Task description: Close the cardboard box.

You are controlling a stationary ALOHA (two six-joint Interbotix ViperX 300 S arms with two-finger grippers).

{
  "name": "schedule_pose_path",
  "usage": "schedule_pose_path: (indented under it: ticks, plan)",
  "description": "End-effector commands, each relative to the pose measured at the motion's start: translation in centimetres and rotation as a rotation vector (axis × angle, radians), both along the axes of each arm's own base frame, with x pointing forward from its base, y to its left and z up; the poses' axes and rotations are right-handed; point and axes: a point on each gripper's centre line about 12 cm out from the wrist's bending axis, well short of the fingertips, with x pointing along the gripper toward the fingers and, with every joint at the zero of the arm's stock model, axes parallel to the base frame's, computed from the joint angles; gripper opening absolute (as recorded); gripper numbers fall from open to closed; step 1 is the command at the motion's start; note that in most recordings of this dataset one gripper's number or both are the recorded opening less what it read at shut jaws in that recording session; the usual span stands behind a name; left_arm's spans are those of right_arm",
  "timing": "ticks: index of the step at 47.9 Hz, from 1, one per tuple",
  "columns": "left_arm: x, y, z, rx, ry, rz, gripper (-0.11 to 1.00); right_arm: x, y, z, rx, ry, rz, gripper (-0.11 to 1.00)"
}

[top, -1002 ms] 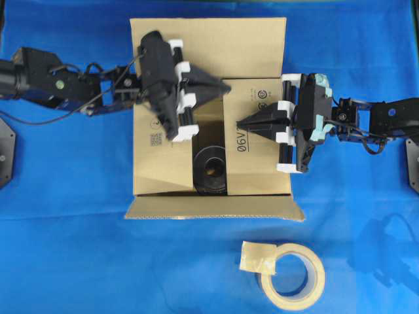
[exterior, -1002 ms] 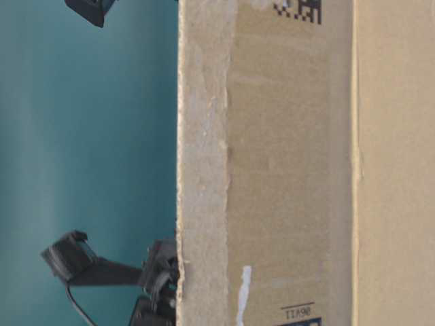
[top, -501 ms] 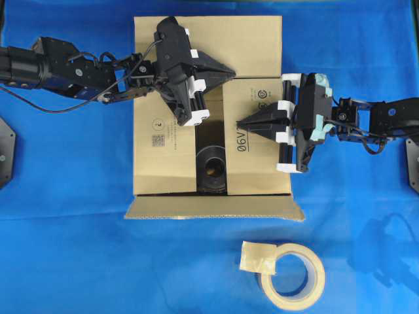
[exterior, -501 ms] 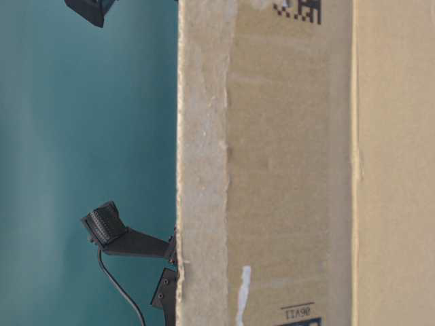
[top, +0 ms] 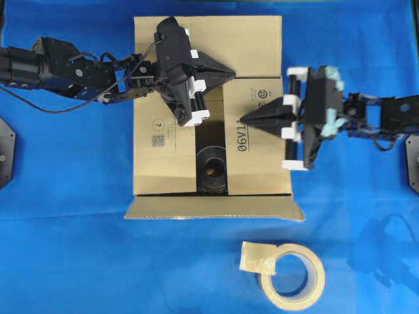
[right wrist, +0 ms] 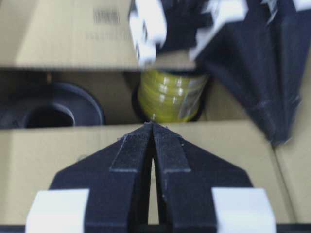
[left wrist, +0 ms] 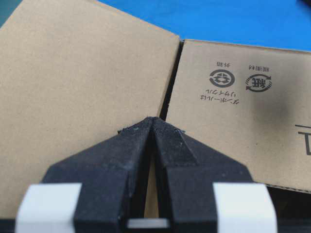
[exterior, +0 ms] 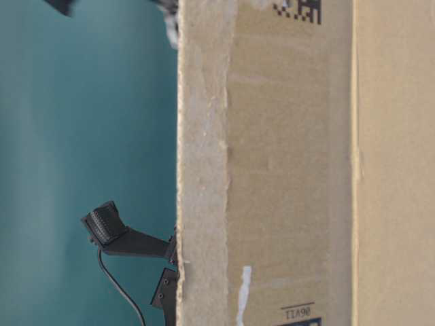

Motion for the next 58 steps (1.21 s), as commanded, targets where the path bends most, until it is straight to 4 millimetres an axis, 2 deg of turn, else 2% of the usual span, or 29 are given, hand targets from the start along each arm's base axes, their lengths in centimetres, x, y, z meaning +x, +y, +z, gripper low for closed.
schedule_pose_path:
  ticks: [1,9,14,18,23,32,39,49,58]
  plan:
    - [0.2,-0.1,0.9,0.005,-0.022,-0.004,0.0,-0.4,1.0,3.6,-0.005,-0.083,0.032,0.0]
    - [0.2,-0.2,0.9,0.005,-0.022,-0.007,0.0,-1.9,3.8,6.7,-0.002,-0.161,0.121,0.0]
    - [0.1,-0.2,0.9,0.005,-0.022,-0.007,0.0,-3.0,6.5,8.4,0.006,-0.217,0.21,0.0]
    - [0.1,-0.3,0.9,0.005,-0.021,-0.007,0.0,-3.9,8.6,9.0,0.012,-0.241,0.287,0.0]
    - [0.1,-0.3,0.8,0.004,-0.019,-0.007,0.0,-4.7,11.4,8.9,0.015,-0.24,0.385,0.0]
    - [0.1,-0.3,0.8,0.004,-0.019,-0.007,0.0,-5.2,14.8,7.0,0.008,-0.181,0.506,0.0]
    - [0.1,-0.3,0.8,0.005,-0.019,-0.008,0.0,-4.7,16.1,4.4,-0.003,-0.098,0.538,0.0]
    - [0.0,-0.3,0.8,0.004,-0.019,-0.007,0.0,-4.0,16.4,1.4,-0.013,-0.026,0.535,0.0]
    - [0.0,-0.3,0.8,0.004,-0.018,-0.007,0.0,-3.8,15.8,1.5,-0.012,-0.041,0.514,0.0]
